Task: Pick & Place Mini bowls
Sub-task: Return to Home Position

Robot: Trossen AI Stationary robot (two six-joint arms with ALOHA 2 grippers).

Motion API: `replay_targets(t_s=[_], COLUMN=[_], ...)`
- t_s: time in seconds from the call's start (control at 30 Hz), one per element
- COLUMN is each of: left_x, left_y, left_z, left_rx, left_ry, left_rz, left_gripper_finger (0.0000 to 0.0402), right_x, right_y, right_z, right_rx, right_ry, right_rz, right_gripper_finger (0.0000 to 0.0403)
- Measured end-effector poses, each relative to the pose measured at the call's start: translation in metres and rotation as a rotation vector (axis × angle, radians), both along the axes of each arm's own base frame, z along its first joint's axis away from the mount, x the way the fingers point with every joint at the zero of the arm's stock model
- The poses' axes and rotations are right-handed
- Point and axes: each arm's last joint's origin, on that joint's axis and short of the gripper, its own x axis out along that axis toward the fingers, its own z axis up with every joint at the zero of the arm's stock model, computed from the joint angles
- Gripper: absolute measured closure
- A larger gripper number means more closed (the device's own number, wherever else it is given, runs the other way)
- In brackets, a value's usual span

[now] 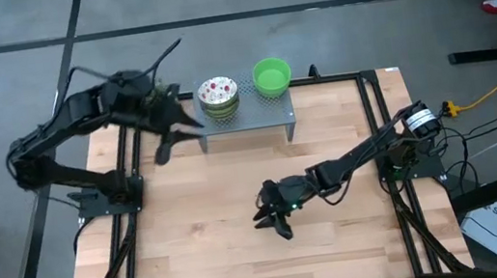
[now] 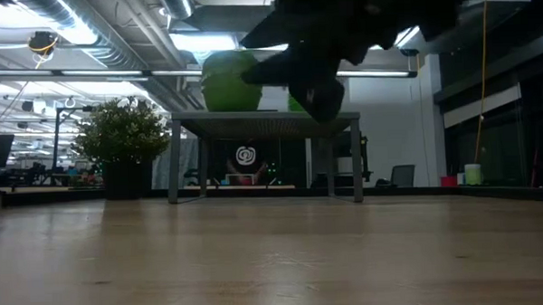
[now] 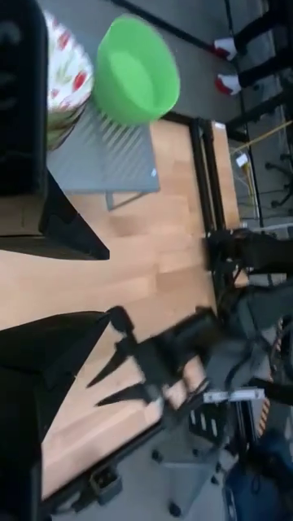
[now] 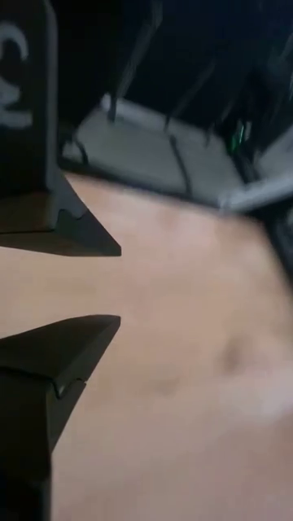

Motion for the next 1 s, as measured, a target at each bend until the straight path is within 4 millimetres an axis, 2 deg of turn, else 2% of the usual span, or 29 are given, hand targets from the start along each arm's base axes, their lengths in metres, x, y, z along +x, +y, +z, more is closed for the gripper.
replay_targets(t_s=[0.17, 0.3, 0.6, 0.77, 1.0], left_x=[-0.029, -0.048, -0.066, -0.067, -0.063], left_y=[-0.018, -0.031, -0.044, -0.050, -0.053], left_z=[-0.020, -0.040, -0.105, -0.137, -0.167], left_rx=[-0.064, -0.130, -0.285, -0.330, -0.399], left_ry=[-0.074, -0.165, -0.282, -0.310, -0.342], left_rz=[0.017, -0.011, -0.007, -0.040, -0.046], left_gripper_finger=[0.0291, 0.0292, 0.0292, 0.0292, 0.0294], right_x=[-0.018, -0.039, -0.096, -0.134, -0.179], right_y=[-0.003, -0.011, -0.040, -0.054, -0.066], right_z=[-0.017, -0.031, -0.061, -0.058, -0.044], right_rx=[0.082, 0.119, 0.141, 0.144, 0.112], right_ry=[-0.161, -0.288, -0.414, -0.450, -0.550], right_rz=[0.083, 0.054, -0.072, -0.119, -0.123], right_gripper_finger=[0.0276, 0.0276, 0.0276, 0.0276, 0.0276])
